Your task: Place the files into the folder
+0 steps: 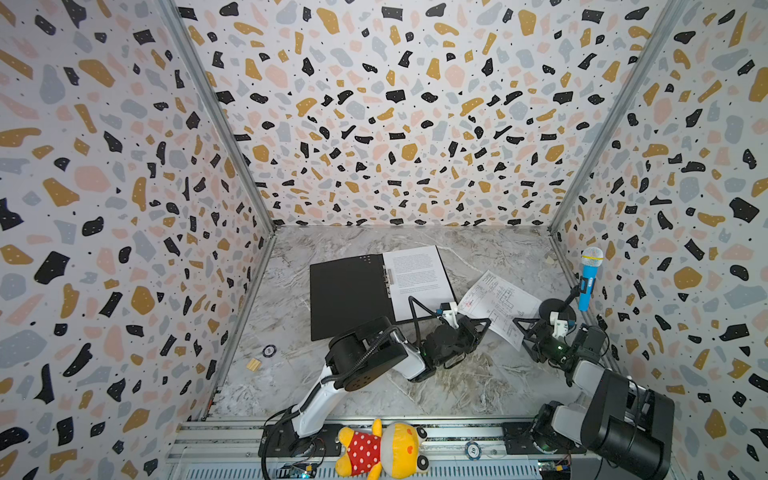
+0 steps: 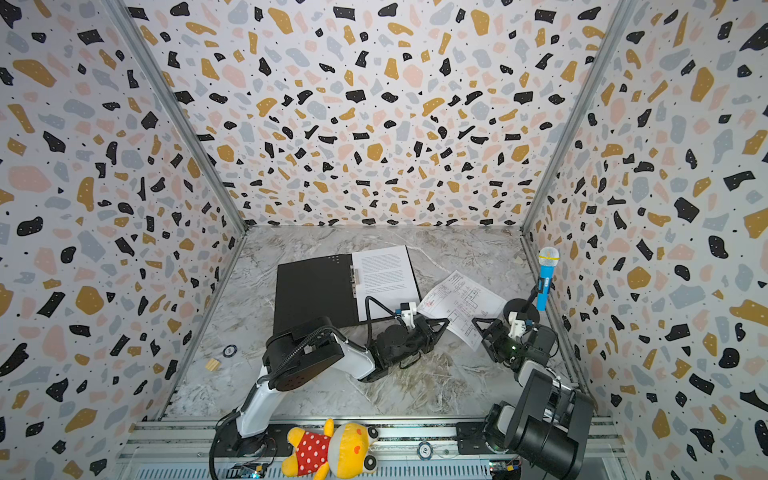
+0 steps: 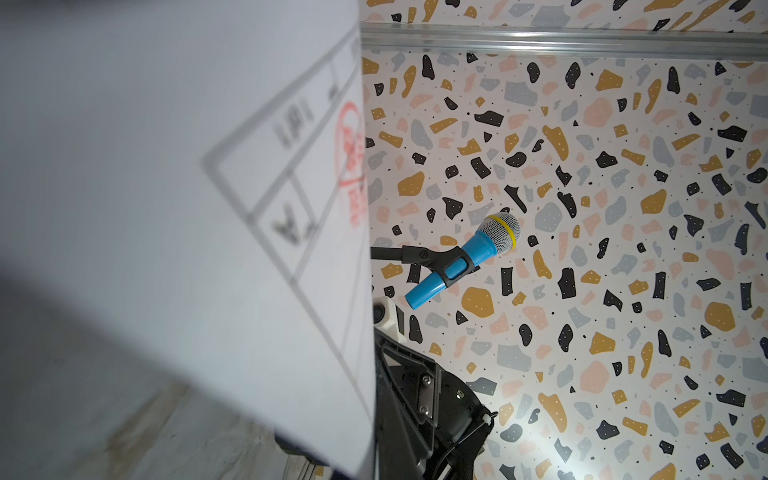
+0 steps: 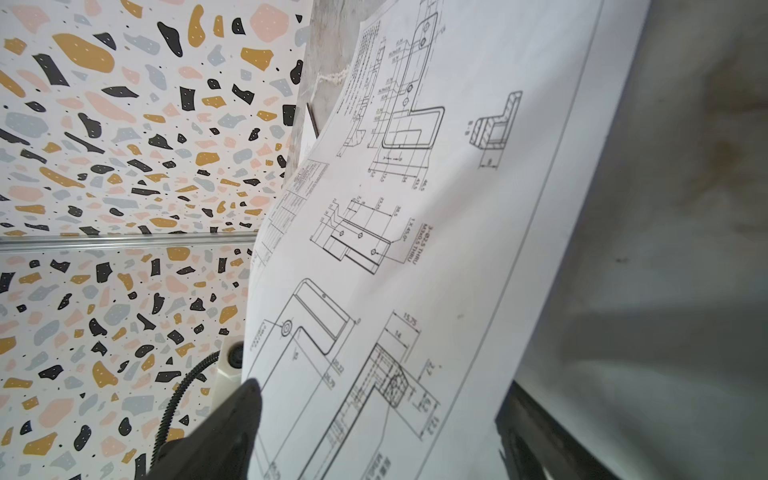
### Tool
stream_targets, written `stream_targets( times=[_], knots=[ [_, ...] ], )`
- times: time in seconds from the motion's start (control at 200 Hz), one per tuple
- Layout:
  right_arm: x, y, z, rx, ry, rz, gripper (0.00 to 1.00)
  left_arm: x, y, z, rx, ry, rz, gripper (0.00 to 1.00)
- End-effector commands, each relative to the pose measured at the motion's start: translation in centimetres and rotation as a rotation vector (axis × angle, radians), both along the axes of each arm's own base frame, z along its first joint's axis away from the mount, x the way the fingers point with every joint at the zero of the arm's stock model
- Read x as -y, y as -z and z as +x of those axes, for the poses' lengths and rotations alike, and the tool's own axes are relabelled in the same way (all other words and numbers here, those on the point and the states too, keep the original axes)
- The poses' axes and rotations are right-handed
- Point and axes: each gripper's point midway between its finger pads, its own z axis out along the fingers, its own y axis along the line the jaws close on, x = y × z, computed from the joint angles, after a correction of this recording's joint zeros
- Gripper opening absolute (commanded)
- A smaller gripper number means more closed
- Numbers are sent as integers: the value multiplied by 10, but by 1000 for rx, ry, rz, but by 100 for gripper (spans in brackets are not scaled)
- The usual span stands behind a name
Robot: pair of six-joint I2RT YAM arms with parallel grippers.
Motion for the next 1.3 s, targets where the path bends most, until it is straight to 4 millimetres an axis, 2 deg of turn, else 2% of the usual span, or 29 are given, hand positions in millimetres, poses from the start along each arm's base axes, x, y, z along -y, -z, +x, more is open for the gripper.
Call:
stream_targets(
  times=[0.0, 0.205, 0.295, 0.581, 0.646, 0.866, 0.996, 1.186, 1.251, 1.297],
  knots=[
    [5, -2, 7, 10, 14, 0, 83, -3, -6, -9, 25, 26, -26, 0],
    [7, 12, 11, -24, 9, 16, 70, -9, 2, -18, 17, 50, -12, 0],
    [9, 16, 12, -32, 12, 1, 68, -11, 3, -22, 5, 59, -30, 0],
    [16, 12, 21, -5, 27, -18, 52, -16, 6, -39, -14, 97, -42, 0],
    [18, 13, 23, -10, 32, -20, 47, -16, 6, -40, -12, 101, -39, 0],
    [22, 19, 25, -26, 39, -45, 43, -13, 6, -42, 2, 114, -18, 0],
    [25, 16, 28, -15, 46, -68, 33, -14, 8, -43, 2, 120, -8, 1],
    [25, 13, 34, -17, 41, -93, 18, -14, 10, -44, 4, 127, -2, 9],
    [26, 12, 35, -16, 42, -101, 13, -13, 9, -44, 5, 132, -2, 19],
    [26, 10, 36, -15, 41, -108, 9, -14, 10, -45, 4, 132, 0, 31]
  ],
)
